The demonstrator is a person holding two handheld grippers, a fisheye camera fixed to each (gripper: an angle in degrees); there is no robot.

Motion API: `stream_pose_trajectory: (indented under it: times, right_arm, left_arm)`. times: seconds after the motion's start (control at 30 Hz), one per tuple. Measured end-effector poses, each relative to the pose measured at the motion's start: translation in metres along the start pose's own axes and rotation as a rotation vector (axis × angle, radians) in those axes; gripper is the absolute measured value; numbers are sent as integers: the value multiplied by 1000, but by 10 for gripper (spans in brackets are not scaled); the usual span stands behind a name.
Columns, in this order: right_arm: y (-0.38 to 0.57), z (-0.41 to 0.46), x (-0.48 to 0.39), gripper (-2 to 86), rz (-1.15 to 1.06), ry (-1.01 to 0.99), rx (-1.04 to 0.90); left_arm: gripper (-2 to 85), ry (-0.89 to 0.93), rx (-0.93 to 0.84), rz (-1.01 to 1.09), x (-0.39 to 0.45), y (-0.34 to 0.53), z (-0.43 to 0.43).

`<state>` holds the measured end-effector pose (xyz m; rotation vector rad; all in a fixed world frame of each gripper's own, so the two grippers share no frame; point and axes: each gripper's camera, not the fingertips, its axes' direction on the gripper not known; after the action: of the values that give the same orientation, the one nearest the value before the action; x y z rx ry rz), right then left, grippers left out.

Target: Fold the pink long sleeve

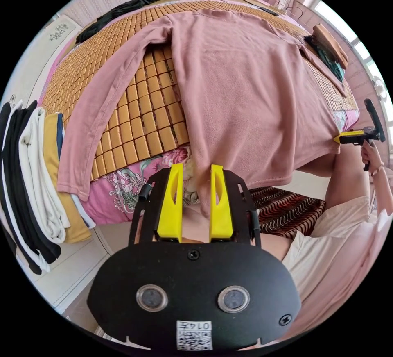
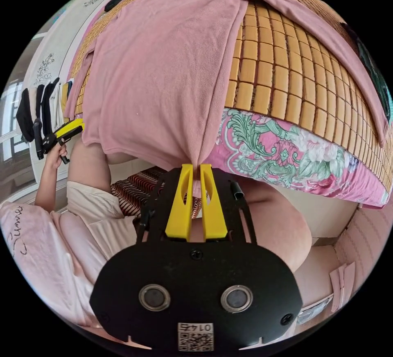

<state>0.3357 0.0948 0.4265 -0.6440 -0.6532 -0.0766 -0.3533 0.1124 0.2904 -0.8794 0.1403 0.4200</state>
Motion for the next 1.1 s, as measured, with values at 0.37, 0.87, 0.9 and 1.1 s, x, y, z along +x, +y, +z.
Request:
stream_pose_trajectory:
  times: [0.37,0.87,0.9,1.1]
  right_arm:
    - [-16,27,9,32,-61,13,-176]
    - [-53,-39,-24,70,-63,84,96]
    - [-69,-46,-55,66,-158,75,143]
    - [-139,-13,-261,73,-686,-202,166]
  left_arm:
    - [62,9,-76,145,25,-22,-5]
    - [82,-11,282,-401,-86,51,-51]
    - [82,-41,335,-508,-105,64,-50]
    - [105,-108,411,-781,-152,90,-19]
